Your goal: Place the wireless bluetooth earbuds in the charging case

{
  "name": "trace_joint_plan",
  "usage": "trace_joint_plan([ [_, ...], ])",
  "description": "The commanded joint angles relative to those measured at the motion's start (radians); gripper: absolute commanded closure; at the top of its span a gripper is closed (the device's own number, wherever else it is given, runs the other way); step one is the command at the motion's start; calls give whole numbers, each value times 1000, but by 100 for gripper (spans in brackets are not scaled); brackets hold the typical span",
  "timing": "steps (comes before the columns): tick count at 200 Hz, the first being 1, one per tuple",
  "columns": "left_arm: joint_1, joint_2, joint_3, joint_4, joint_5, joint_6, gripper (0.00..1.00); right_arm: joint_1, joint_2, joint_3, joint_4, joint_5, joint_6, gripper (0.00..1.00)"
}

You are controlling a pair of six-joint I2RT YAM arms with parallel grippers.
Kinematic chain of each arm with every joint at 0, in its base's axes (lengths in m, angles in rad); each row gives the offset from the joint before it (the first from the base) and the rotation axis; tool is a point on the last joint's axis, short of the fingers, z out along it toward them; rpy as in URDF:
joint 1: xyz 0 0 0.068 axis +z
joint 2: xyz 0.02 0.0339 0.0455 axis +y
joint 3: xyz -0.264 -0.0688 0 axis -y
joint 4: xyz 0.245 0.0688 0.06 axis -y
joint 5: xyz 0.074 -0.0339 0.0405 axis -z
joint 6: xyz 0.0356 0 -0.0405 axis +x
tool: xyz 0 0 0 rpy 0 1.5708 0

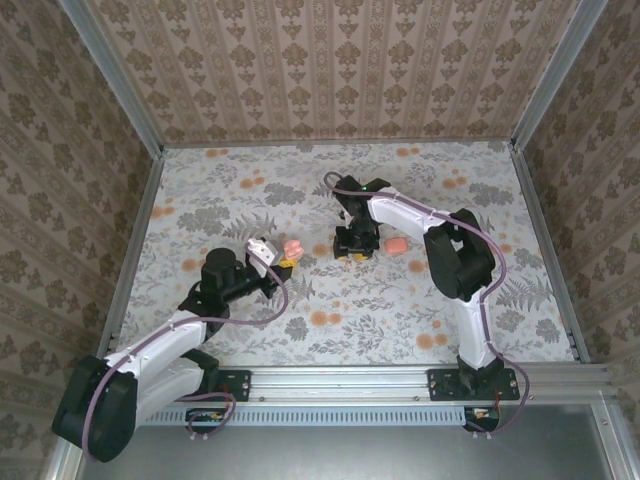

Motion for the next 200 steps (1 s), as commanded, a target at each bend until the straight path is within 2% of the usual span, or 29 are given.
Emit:
trace_joint_plan([
  [1,-6,0,11,8,27,28,86,5,33,35,-64,-4,-1,58],
  [78,-6,23,26,-1,43,23,87,5,103,66,-57,-21,-3,64],
  [130,-6,30,31,-8,44,22,86,5,120,68,-58,-18,-3,75],
  [200,-9,60,36,3,57,11,86,5,28,-12,22,5,22,83],
])
